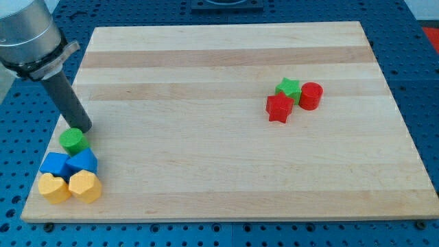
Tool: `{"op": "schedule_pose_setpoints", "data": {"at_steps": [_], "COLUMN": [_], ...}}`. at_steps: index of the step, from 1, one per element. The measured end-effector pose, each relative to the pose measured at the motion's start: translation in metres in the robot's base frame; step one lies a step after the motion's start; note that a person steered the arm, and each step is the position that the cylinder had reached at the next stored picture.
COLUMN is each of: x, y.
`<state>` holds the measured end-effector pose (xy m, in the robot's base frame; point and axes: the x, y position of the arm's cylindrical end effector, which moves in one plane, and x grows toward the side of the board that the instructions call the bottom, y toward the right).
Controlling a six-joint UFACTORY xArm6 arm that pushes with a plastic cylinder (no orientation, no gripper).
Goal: Move the green circle closer to the blue cube
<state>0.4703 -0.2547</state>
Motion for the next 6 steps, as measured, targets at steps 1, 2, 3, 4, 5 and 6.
{"op": "schedule_pose_setpoints", "data": {"at_steps": [1, 2, 3, 4, 5, 6], "x": [0.0, 0.002, 0.008, 0.01, 0.007, -0.012], "y": [-0.002, -0.002, -0.002, -0.002, -0.002, 0.03]}}
